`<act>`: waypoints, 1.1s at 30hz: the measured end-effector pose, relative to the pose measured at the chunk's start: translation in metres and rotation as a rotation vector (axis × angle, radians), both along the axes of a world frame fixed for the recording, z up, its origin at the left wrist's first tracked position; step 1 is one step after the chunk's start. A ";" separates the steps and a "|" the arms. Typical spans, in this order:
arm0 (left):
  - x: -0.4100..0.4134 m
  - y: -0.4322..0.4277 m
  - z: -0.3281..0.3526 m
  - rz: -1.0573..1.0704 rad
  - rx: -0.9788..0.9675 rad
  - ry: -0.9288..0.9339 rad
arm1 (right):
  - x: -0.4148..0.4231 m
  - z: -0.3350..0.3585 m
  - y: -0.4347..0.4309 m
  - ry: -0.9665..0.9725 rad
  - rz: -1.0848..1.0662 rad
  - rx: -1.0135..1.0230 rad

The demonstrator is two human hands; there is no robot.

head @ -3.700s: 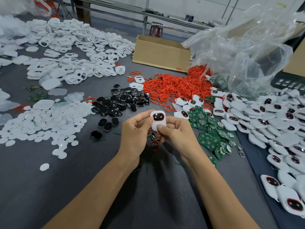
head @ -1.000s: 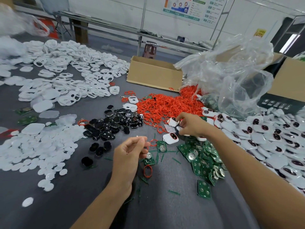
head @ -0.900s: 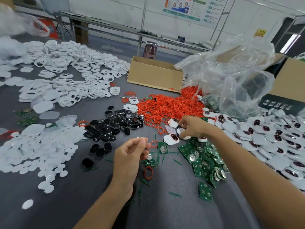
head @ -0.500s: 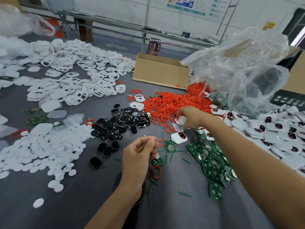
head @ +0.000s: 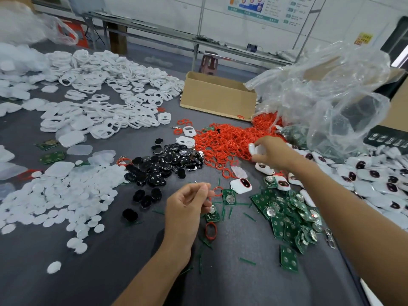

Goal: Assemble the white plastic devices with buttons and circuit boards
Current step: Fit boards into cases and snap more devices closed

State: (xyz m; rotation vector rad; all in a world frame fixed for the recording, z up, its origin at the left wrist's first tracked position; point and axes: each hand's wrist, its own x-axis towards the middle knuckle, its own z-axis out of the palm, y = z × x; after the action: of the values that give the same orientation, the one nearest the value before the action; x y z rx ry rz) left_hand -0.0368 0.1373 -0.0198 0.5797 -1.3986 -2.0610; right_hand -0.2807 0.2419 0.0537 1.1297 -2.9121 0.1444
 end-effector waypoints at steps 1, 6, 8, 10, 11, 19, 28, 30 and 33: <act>0.000 0.000 0.000 0.000 -0.003 0.000 | -0.003 0.004 0.006 -0.008 -0.051 0.008; 0.001 0.000 -0.001 0.000 -0.010 -0.003 | -0.001 -0.009 0.015 -0.028 -0.117 0.296; 0.001 0.001 -0.001 0.001 -0.012 -0.001 | 0.000 -0.015 0.013 -0.033 -0.118 0.403; 0.001 0.000 0.000 0.002 -0.011 -0.003 | -0.001 -0.016 0.011 -0.020 -0.107 0.441; 0.001 0.000 0.000 0.002 -0.014 -0.004 | -0.002 -0.015 0.009 -0.021 -0.102 0.438; 0.000 -0.002 -0.004 -0.001 -0.014 -0.005 | 0.012 0.008 0.057 0.011 -0.029 -0.049; -0.002 0.000 -0.007 0.003 -0.054 -0.003 | -0.024 0.069 0.198 0.087 -0.656 0.192; -0.002 0.000 -0.007 0.005 -0.060 -0.009 | -0.021 0.064 0.198 0.149 -0.675 0.252; -0.004 0.000 -0.006 0.009 -0.072 -0.013 | -0.016 0.052 0.166 0.434 -0.581 0.207</act>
State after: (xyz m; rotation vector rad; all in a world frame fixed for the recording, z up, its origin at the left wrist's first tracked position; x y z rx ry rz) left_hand -0.0406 0.1377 -0.0263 0.5691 -1.4684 -1.9940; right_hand -0.2964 0.4077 0.1062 0.2330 -2.7438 -0.3669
